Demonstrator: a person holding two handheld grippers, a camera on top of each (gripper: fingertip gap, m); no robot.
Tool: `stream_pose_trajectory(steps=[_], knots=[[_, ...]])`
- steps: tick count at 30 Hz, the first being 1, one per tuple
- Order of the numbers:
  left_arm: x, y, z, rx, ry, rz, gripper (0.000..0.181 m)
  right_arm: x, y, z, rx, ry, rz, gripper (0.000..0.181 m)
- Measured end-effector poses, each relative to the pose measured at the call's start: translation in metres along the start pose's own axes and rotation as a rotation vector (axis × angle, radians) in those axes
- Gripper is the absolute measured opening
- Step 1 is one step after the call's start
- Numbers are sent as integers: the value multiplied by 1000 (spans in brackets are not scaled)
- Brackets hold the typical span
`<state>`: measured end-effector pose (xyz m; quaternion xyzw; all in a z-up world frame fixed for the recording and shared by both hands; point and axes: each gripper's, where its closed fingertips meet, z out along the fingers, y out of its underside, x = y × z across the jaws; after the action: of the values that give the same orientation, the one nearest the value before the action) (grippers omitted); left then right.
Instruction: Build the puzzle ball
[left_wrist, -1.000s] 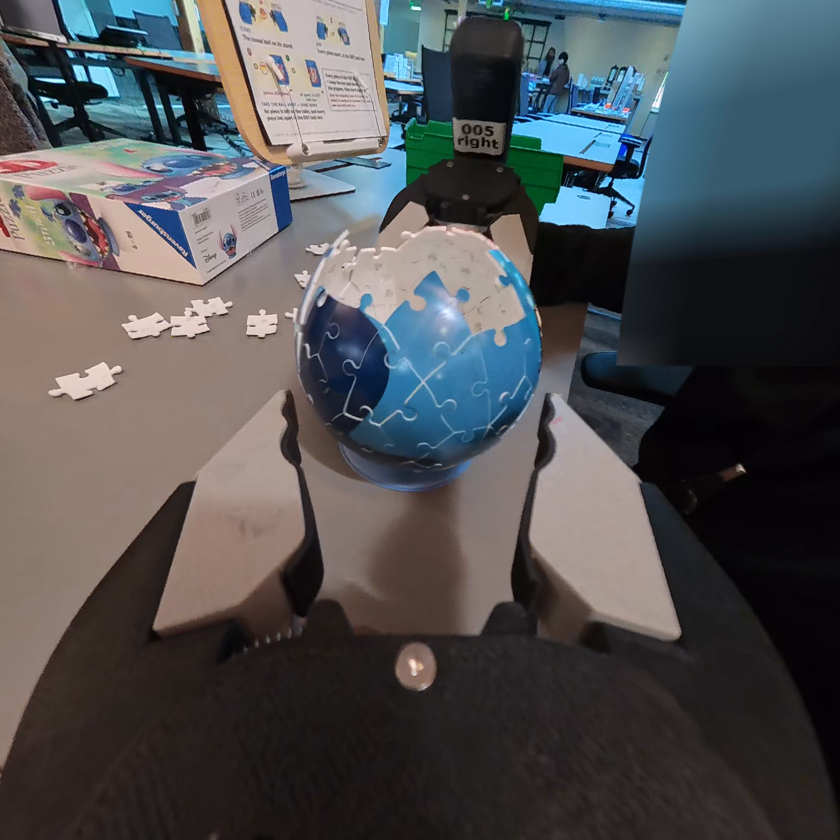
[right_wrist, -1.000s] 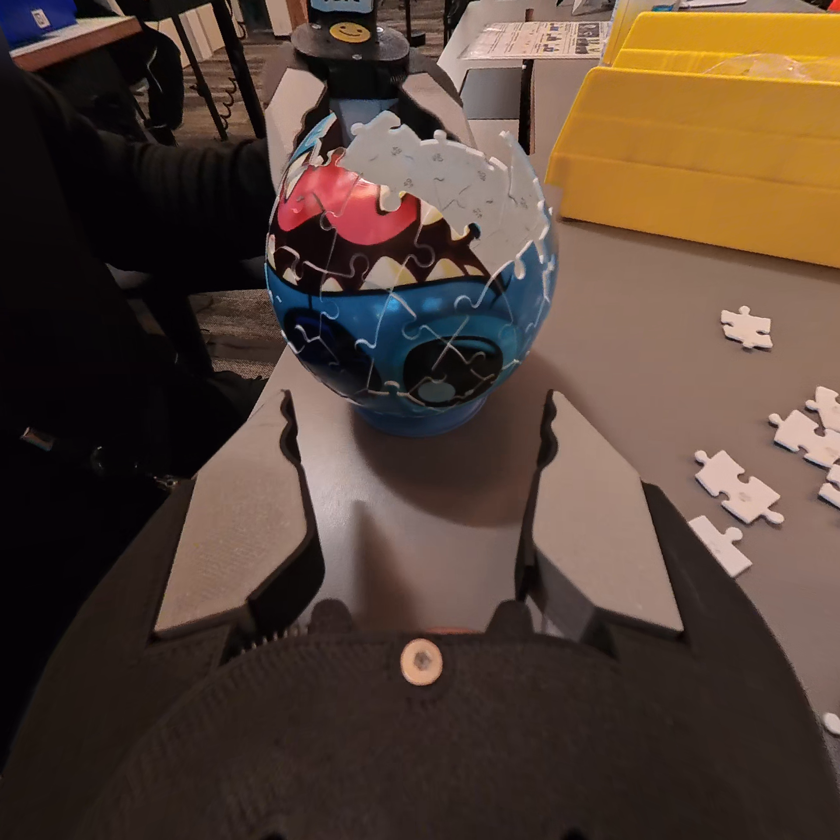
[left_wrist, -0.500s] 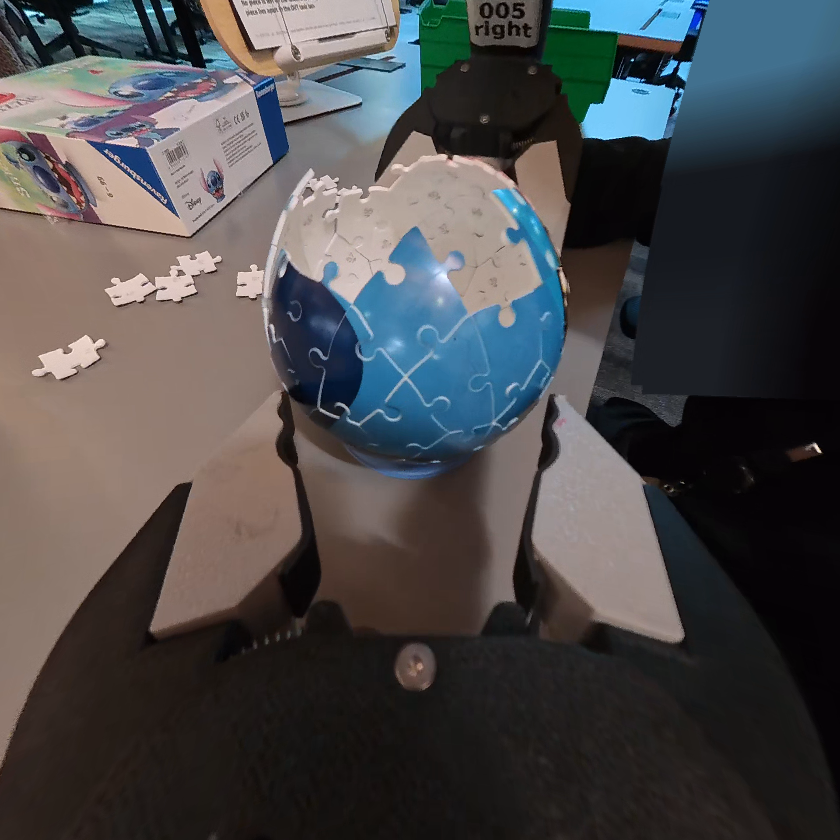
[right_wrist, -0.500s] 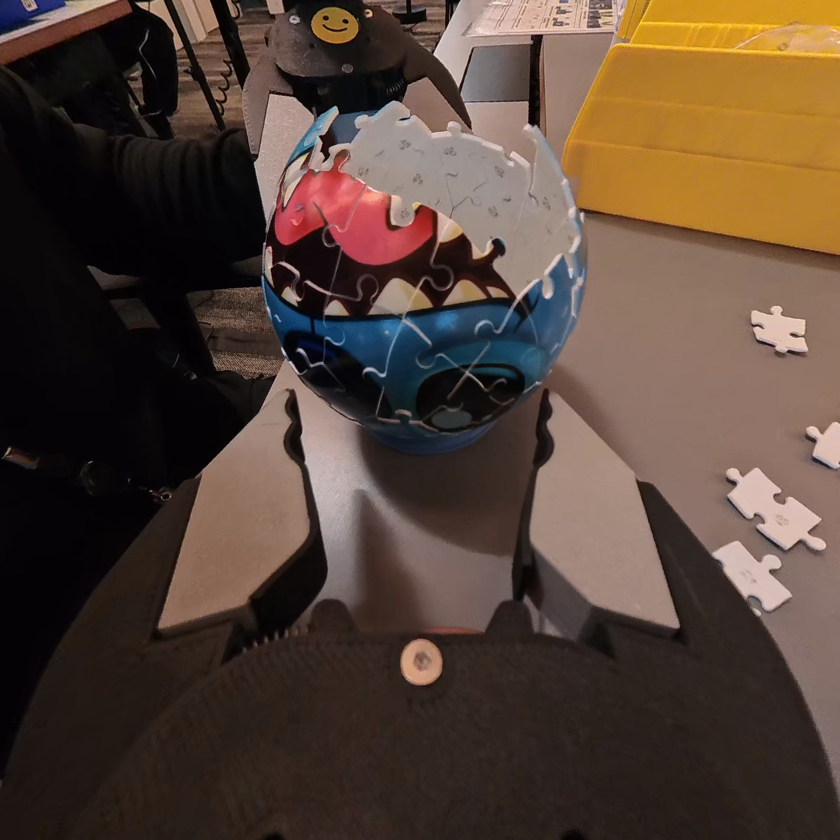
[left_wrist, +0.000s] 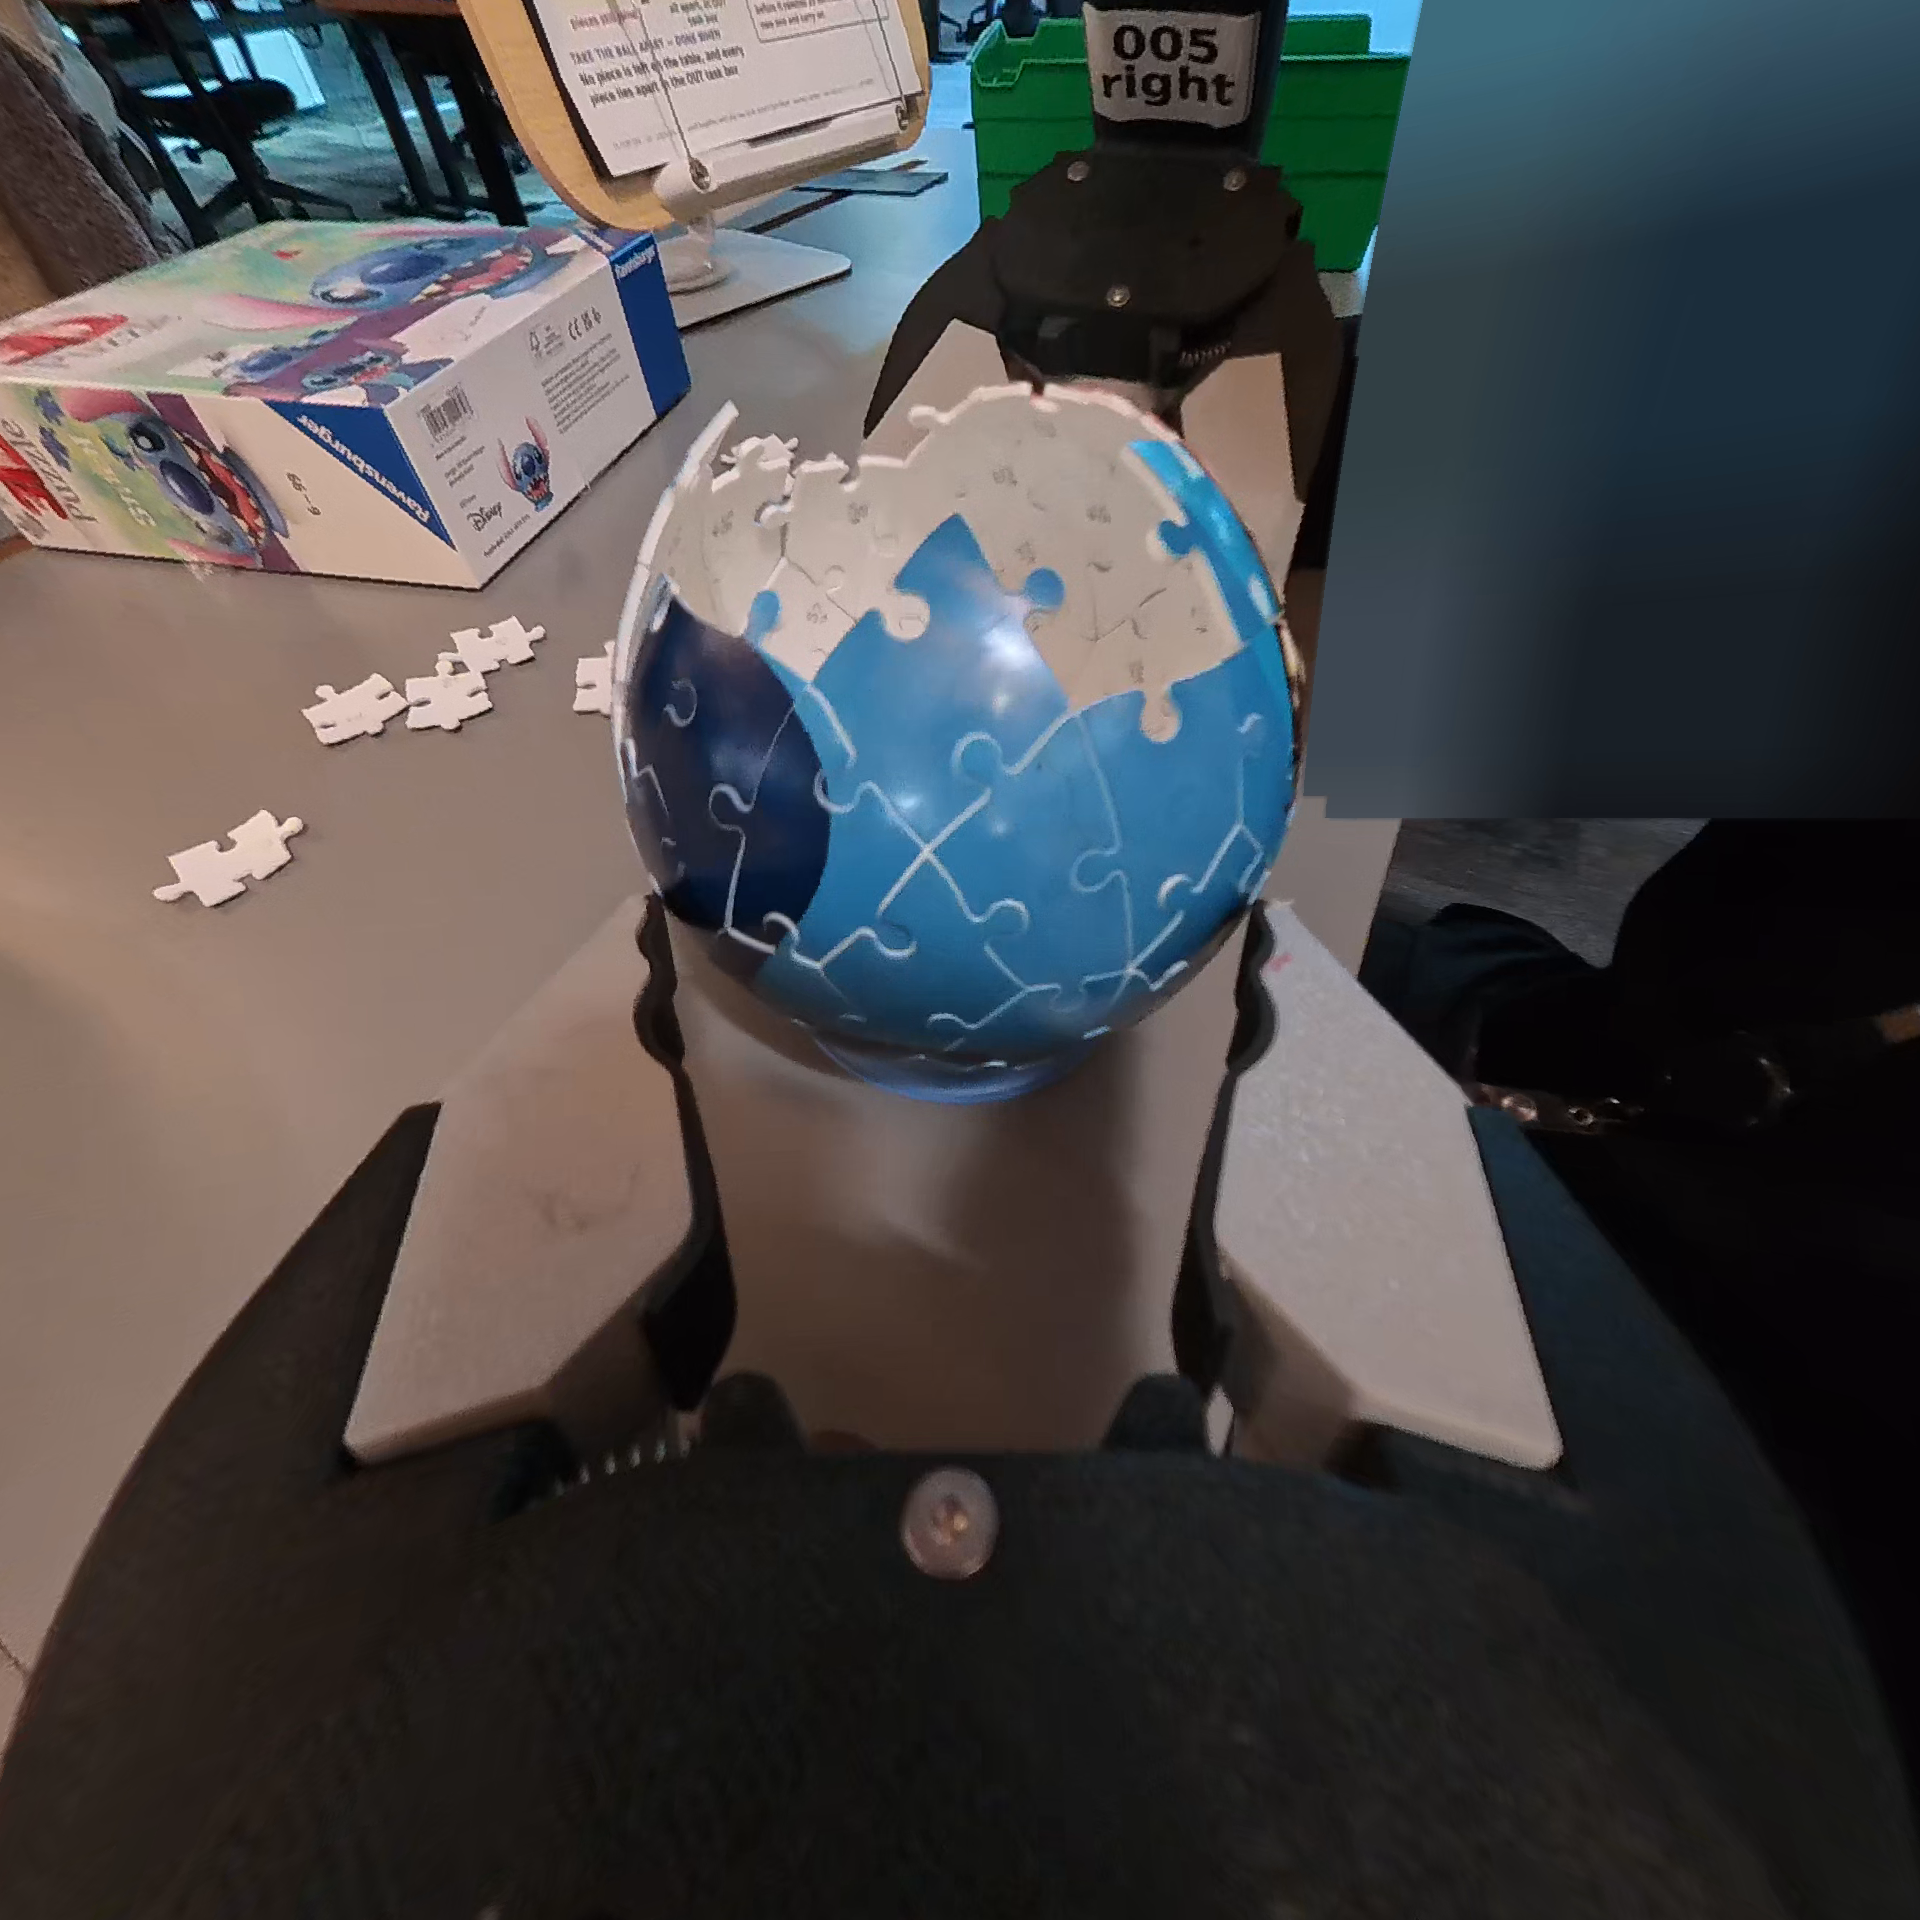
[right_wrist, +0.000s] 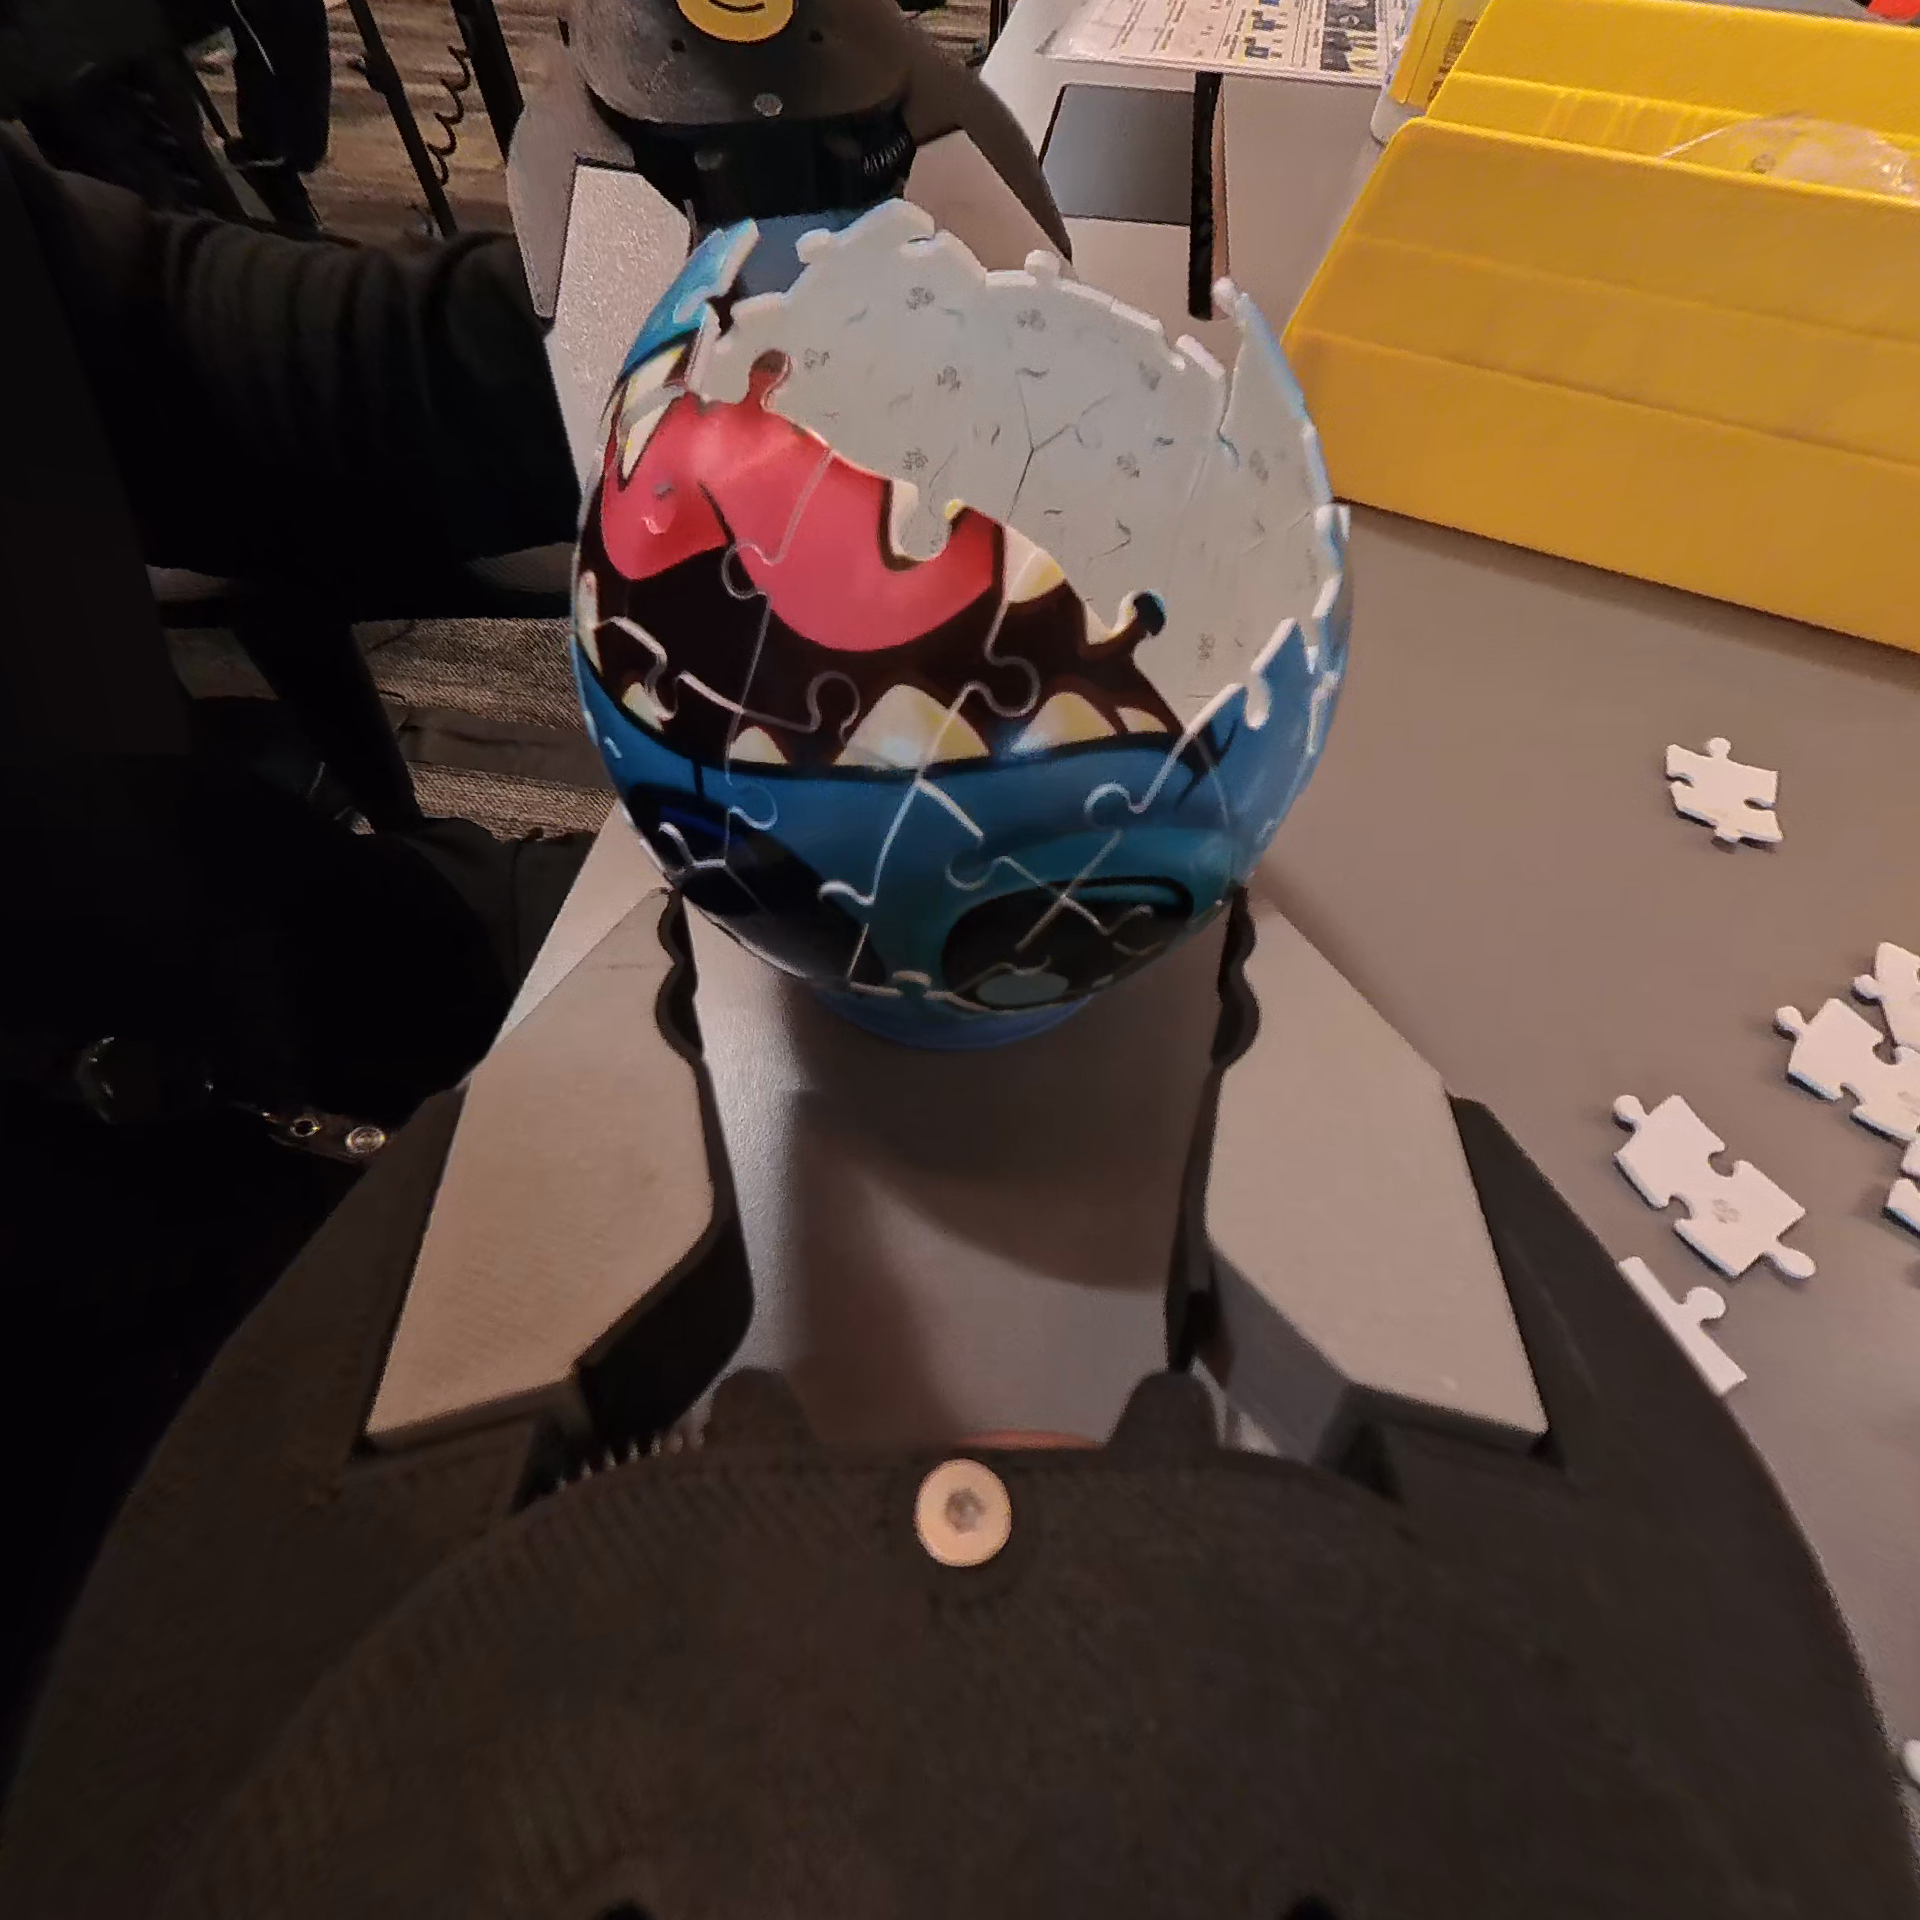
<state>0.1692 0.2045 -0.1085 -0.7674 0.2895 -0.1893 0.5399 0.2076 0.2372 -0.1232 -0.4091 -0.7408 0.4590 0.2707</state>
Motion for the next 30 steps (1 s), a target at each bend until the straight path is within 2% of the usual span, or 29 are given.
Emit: stream_pose_trajectory(steps=[10, 14, 19, 23, 30], knots=[[2, 4, -6, -17, -82, 198, 101, 1, 0, 0, -20, 113, -211, 98], [2, 11, -7, -64, -40, 119, 97, 1, 8, 1, -58, 92, -171, 100], [-6, 12, -9, -57, -14, -15, 107, -3, 5, 0, -31, 26, -73, 102], [-3, 12, -7, -65, 0, 5, 104, -3, 5, 2, -40, 7, -39, 102], [2, 15, 0, -104, -19, 69, 101, 0, 9, 8, -77, 56, -101, 100]])
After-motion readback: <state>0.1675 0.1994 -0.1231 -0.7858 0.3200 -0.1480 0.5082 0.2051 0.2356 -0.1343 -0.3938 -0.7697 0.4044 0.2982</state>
